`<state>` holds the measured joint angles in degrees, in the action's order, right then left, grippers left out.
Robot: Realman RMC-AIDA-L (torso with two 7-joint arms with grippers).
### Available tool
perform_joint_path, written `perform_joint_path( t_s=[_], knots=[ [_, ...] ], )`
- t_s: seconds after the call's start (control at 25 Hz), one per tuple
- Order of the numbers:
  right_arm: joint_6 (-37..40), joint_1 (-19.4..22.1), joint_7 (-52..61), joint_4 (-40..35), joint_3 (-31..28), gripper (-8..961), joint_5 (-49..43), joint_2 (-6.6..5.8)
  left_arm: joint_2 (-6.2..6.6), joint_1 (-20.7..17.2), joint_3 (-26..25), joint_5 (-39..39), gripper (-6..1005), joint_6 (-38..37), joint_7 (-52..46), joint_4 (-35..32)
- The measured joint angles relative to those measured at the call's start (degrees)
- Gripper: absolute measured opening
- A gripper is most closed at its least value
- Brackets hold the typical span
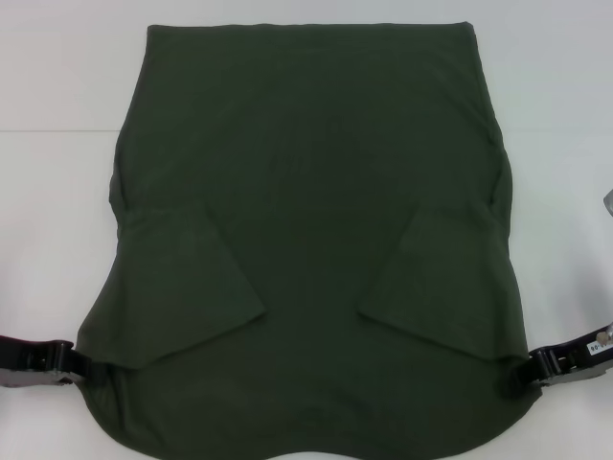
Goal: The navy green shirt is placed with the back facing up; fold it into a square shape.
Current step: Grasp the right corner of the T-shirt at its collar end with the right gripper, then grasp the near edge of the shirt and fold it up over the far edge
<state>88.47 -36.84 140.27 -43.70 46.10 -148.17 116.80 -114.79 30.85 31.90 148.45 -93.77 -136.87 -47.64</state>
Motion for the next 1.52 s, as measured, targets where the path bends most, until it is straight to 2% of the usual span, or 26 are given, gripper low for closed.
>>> perform_joint_path(
  t_s=[0.16, 0.28, 0.6, 1.0, 1.2, 1.52],
  knots=[
    [0.0, 0.0, -0.2, 0.0, 0.0, 286, 0.1, 0.0, 0.0, 0.0, 0.0, 0.0, 89, 0.0, 0.0, 0.0],
    [0.0, -0.1, -0.3, 0.0, -0.1, 74, 0.2, -0.02, 0.05, 0.0, 0.0, -0.2, 90, 0.0, 0.0, 0.0],
    [1.7, -0.4, -1.6, -0.1, -0.3, 72, 0.4, -0.64, 0.37, 0.0, 0.0, -0.5, 94, -0.2, 0.4, 0.2],
    [10.6, -0.9, -7.0, -2.4, -0.4, 71, 0.4, -1.41, 2.01, 0.0, -0.1, -0.5, 98, -4.9, 1.3, 0.6],
    [15.0, -1.0, -10.4, -2.5, -0.2, 72, 0.2, -1.61, 3.64, 0.1, -0.1, -0.5, 100, -9.5, 2.4, 2.9],
    [20.1, -0.8, -14.4, -2.5, 1.6, 72, 0.0, -1.75, 4.53, -0.4, 0.4, 0.1, 103, -16.2, 3.5, 4.3]
  ],
)
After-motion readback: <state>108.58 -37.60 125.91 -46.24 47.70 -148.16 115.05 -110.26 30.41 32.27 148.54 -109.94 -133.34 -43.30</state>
